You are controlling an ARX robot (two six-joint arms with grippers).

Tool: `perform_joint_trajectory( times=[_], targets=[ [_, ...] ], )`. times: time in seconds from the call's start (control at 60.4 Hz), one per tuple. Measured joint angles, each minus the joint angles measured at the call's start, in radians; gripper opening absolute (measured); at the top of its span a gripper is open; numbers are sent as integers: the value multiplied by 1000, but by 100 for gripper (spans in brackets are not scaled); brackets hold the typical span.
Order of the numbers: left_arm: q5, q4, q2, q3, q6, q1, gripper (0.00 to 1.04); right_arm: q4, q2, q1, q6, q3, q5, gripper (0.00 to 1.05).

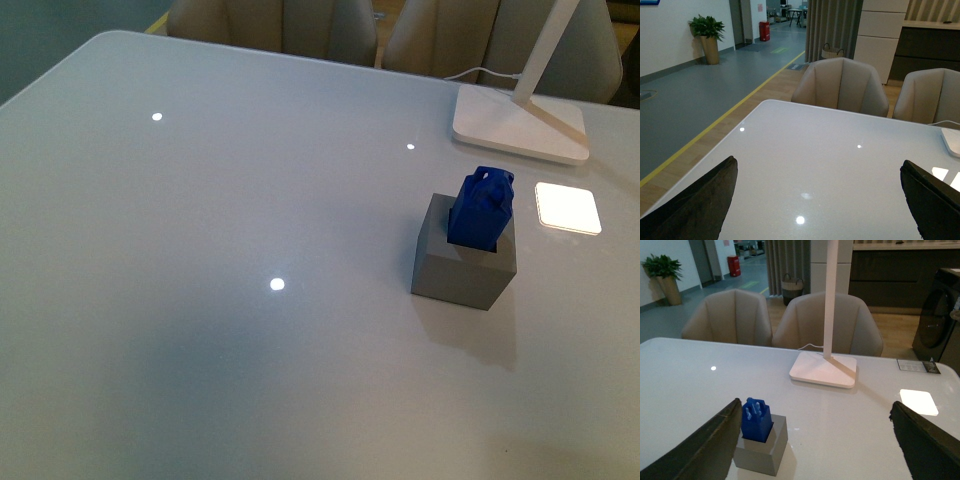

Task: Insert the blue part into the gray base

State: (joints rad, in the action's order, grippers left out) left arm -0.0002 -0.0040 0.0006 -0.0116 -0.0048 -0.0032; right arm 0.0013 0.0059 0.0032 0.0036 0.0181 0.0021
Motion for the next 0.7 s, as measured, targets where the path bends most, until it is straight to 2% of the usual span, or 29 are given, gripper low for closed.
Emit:
perform_joint_trajectory(
  times=[0.05, 0.695],
  targets=[
    [0, 0, 0, 0, 0, 0, 97, 0, 0, 0, 0, 0, 0, 97],
    [0, 0, 0, 0, 0, 0, 97, 0, 0, 0, 0, 0, 0, 96]
  ],
)
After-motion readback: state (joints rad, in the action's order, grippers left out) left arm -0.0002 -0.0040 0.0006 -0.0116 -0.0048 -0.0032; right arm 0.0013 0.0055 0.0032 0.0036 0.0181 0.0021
